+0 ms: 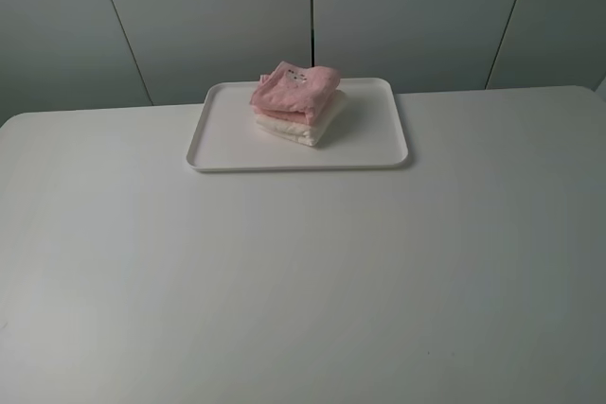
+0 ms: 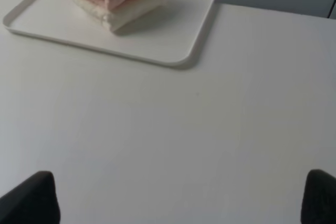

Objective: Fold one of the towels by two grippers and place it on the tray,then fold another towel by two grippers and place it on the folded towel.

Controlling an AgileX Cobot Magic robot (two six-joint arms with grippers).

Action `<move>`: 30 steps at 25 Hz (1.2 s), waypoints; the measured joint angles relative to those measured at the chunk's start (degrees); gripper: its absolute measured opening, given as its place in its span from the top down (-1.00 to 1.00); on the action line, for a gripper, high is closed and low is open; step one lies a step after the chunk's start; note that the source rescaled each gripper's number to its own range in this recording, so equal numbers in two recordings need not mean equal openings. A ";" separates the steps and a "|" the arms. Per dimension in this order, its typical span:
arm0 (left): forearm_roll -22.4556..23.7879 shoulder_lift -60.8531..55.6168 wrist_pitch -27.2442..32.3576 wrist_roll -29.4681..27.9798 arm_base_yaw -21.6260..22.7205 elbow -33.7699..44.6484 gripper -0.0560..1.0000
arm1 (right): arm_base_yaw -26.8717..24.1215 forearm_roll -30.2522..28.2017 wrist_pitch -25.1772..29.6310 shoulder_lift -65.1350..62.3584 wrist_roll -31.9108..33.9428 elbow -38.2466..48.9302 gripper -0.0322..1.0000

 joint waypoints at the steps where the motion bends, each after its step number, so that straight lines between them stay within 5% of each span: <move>1: 0.08 -0.13 0.00 -0.92 0.00 0.26 -0.99 | 0.00 0.12 0.05 -0.13 0.07 0.24 -0.99; 12: 5.80 -0.33 -2.30 -3.68 0.00 2.85 -0.99 | 0.00 0.34 -3.80 -0.33 0.21 2.04 -0.99; 17: 6.41 -0.32 -6.87 -1.92 0.00 4.79 -0.99 | 0.00 0.34 -3.80 -0.33 0.21 2.04 -0.99; 30: 6.51 -0.32 -7.70 -1.26 0.00 4.89 -0.99 | 0.00 0.34 -3.93 -0.36 0.32 2.04 -0.99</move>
